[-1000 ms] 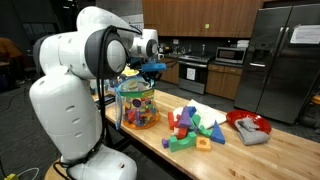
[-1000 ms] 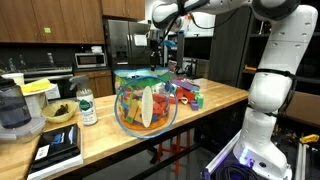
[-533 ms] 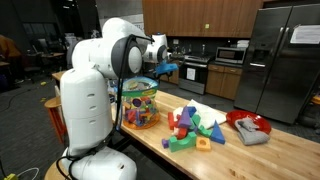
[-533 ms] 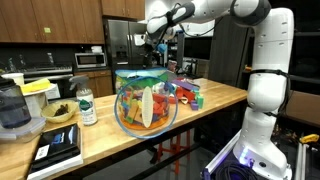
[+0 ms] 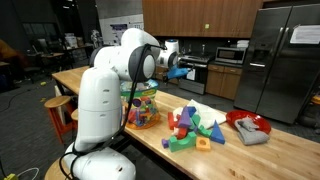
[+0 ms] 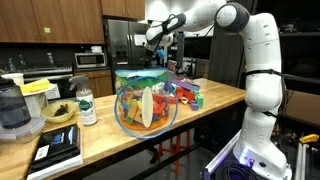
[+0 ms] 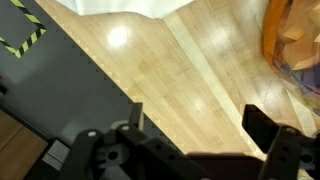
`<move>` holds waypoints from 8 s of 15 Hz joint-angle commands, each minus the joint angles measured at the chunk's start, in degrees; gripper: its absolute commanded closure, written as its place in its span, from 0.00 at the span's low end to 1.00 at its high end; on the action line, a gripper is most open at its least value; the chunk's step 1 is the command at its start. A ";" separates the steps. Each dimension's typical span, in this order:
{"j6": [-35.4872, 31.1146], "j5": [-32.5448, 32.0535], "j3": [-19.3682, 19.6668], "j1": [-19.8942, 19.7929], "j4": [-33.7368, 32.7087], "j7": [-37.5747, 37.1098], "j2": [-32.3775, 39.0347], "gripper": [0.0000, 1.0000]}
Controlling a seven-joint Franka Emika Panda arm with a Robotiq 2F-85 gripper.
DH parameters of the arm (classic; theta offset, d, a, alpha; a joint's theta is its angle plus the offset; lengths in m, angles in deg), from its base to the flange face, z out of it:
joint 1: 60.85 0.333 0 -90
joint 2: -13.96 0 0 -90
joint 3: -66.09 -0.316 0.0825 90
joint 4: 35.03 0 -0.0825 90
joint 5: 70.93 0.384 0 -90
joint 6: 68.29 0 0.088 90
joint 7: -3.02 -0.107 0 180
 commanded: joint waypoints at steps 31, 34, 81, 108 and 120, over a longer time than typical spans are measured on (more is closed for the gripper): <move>0.31 -0.10 -0.73 -0.52 -0.07 -0.16 -0.03 0.00; 0.31 -0.10 -0.73 -0.52 -0.07 -0.16 -0.03 0.00; -0.53 0.79 -0.71 -1.28 -2.89 1.09 0.32 0.00; 4.71 -4.07 4.04 -2.53 17.43 -21.44 -18.51 0.00; 6.04 -5.73 5.81 -2.57 30.55 -28.49 -24.25 0.00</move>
